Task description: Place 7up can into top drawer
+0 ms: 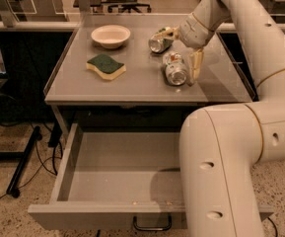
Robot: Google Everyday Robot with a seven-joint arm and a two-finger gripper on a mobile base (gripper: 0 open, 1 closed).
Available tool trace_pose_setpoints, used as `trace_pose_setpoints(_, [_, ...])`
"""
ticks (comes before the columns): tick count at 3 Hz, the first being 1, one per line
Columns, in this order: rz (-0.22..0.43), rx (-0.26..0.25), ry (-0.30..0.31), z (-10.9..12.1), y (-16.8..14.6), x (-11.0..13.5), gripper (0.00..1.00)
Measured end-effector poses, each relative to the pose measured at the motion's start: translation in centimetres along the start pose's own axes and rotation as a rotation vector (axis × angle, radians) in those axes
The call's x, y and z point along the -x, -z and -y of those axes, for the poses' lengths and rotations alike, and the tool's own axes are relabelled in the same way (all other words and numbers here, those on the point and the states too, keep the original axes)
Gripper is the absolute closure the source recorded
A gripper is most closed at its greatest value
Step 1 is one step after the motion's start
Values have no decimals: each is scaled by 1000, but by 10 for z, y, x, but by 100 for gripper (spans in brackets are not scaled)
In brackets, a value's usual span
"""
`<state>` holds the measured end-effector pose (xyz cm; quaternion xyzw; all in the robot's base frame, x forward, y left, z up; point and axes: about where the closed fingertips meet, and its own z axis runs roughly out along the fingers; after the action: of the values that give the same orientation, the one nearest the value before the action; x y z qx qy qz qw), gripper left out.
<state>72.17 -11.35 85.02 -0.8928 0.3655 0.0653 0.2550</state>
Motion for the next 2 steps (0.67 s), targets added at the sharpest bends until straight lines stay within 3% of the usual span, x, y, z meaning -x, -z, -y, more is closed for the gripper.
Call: trace_pose_setpoints(2, [14,25,-41,-3,-10,-1,0])
